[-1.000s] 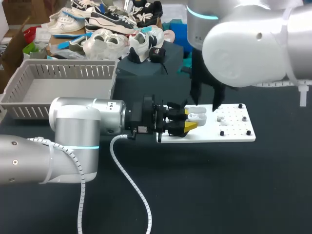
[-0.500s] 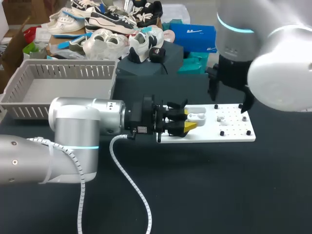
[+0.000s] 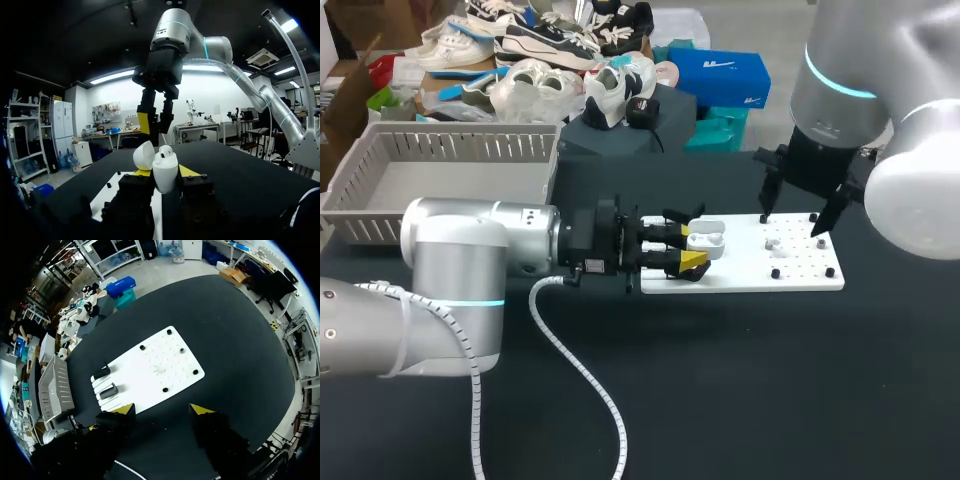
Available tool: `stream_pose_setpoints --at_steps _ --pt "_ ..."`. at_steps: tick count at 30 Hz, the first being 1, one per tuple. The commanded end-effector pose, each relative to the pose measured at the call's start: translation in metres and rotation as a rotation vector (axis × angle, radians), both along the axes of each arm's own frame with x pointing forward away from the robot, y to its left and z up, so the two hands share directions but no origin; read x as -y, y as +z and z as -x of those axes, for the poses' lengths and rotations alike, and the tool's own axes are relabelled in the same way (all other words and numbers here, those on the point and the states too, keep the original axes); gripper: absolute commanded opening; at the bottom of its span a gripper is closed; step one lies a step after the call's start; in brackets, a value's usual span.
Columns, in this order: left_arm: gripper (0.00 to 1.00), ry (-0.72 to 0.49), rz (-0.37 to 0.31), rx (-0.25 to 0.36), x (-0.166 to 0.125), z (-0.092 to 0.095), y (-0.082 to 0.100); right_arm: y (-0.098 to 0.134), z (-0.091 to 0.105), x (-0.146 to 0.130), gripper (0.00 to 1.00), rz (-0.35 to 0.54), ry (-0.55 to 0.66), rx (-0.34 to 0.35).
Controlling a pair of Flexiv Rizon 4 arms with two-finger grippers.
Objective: Pick up each earbud case from the left stands, insert the matching earbuds, close the lid, and place the case in the box.
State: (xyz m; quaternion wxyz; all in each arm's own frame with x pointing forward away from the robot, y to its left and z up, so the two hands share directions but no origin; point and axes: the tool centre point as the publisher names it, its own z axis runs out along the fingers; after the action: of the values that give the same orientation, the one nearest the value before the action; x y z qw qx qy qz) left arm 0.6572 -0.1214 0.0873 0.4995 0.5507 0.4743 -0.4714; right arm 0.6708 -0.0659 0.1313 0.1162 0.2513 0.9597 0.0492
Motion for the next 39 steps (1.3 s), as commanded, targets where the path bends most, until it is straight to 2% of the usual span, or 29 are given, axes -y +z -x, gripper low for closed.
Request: stream_pose_setpoints --at_steps 1,3,10,14,19,24,39 --pt "0.0 0.003 -0.001 0.001 -0.001 0.001 0.0 -0.014 -0.016 -0.01 0.54 0.02 0.034 -0.025" --pt "0.0 0.003 -0.001 0.001 -0.001 0.001 0.0 -0.02 -0.018 -0.012 0.49 0.029 0.051 -0.03" --pt "0.0 0.003 -0.001 0.001 -0.001 0.001 0.0 -0.039 -0.027 -0.009 0.49 0.021 0.06 -0.049" --pt "0.0 0.003 -0.001 0.001 -0.001 0.001 0.0 -0.05 -0.033 -0.006 0.58 0.002 0.044 -0.051" --pt "0.0 0.003 -0.001 0.001 -0.001 0.001 0.0 -0.063 -0.043 -0.003 0.58 -0.004 0.031 -0.042" --pt "0.0 0.003 -0.001 0.001 -0.001 0.001 0.0 -0.074 -0.048 0.001 0.48 -0.004 0.027 -0.034" --pt "0.0 0.003 -0.001 0.001 -0.001 0.001 0.0 -0.092 -0.058 0.008 0.39 -0.026 0.062 0.017"
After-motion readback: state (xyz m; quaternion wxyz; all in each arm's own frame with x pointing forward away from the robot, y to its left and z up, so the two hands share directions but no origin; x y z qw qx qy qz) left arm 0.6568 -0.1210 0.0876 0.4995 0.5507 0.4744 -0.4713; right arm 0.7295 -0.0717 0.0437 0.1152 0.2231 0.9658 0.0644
